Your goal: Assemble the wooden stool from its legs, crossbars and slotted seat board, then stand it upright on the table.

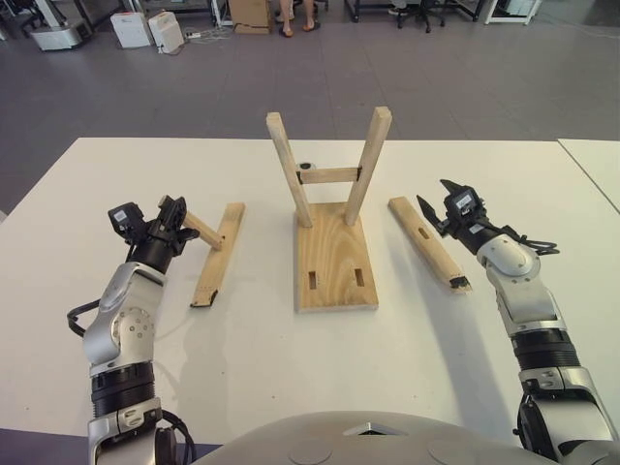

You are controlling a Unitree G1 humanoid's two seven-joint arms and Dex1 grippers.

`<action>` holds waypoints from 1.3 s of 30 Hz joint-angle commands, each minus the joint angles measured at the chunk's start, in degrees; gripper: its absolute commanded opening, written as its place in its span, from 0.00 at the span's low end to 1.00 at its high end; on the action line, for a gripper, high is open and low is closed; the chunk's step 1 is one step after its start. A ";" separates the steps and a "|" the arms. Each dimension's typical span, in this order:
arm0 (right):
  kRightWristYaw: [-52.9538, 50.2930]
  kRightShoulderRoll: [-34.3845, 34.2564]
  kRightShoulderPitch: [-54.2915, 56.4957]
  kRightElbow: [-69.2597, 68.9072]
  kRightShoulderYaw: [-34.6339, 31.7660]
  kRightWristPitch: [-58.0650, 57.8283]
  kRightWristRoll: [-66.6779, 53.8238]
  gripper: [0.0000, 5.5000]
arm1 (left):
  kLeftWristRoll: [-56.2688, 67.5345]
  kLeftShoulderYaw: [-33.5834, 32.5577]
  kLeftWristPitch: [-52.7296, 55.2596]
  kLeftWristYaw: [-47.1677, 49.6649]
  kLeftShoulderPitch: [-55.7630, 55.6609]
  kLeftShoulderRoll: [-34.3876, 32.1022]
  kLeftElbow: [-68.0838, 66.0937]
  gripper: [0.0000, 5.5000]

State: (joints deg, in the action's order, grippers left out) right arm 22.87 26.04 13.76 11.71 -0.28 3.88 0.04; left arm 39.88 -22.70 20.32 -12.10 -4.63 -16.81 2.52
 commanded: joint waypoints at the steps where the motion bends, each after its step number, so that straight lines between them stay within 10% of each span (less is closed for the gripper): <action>1: 0.25 -0.02 0.64 1.50 -0.29 1.15 0.24 0.50 | -1.32 0.40 -1.51 -0.63 -1.77 1.63 -2.32 0.07; 27: 0.49 1.41 1.10 2.24 0.55 2.92 3.56 0.50 | -15.99 9.67 -8.02 -3.30 9.31 -3.23 -12.63 0.07; 39: -0.76 0.38 1.95 4.07 0.58 4.53 4.62 0.50 | -22.92 12.02 13.55 -5.45 8.97 -14.71 6.53 0.47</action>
State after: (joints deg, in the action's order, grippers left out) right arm 22.34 26.41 13.92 15.25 0.37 8.01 4.37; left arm 15.67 -9.30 27.97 -19.31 3.71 -32.27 5.73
